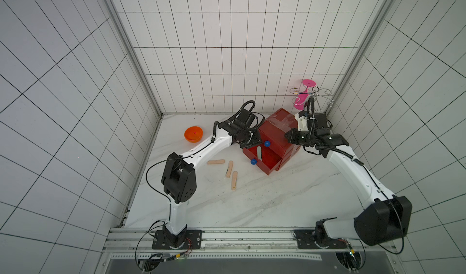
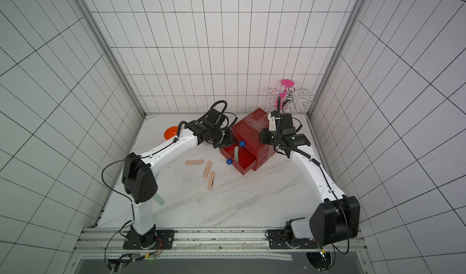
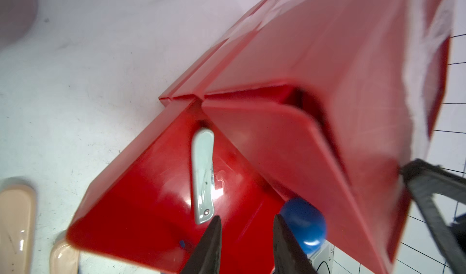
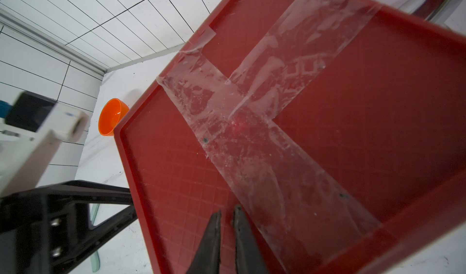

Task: Place the fruit knives into the drawer by color
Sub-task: Place the fruit knife in the drawer, then pick up the fruit knife from the center of the board.

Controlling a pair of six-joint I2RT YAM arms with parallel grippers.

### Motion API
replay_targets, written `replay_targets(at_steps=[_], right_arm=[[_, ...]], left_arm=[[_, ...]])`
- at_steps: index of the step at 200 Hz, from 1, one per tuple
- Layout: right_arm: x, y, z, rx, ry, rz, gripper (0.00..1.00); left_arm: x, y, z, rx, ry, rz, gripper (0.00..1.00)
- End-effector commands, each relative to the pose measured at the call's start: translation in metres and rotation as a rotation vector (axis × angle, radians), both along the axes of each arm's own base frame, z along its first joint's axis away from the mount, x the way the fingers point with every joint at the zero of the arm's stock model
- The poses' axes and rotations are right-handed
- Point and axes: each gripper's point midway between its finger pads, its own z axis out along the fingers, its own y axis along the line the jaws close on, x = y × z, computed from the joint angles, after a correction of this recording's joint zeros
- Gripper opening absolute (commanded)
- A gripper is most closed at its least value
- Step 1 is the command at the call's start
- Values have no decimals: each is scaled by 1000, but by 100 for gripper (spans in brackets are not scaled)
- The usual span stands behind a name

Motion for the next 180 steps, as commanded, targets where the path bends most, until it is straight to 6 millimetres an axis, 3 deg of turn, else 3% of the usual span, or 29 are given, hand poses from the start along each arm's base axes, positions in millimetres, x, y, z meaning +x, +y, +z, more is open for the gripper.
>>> replay_targets(at_steps=[1,36,89,114,152,180], right_arm=[[-101,-6,-104,-113,560,62,15],[-100,-5,-103,-111,562,67,15],[-98,-4,-100,-116,551,76,15],[-97,-4,-100,-116,552,82,15],[-96,-3,-104,-116,559,84,15],[-98,-2,-109,-109,569,87,15]], left_arm=[[-1,27,47,43,-103,27,37],[-6,88,42,204,-104,117,37],[-31,212,-8,357,20,326,37],[-52,259,-33,428,99,405,37],[-81,299,-69,567,197,479,38],[-88,323,-93,600,263,502,37]])
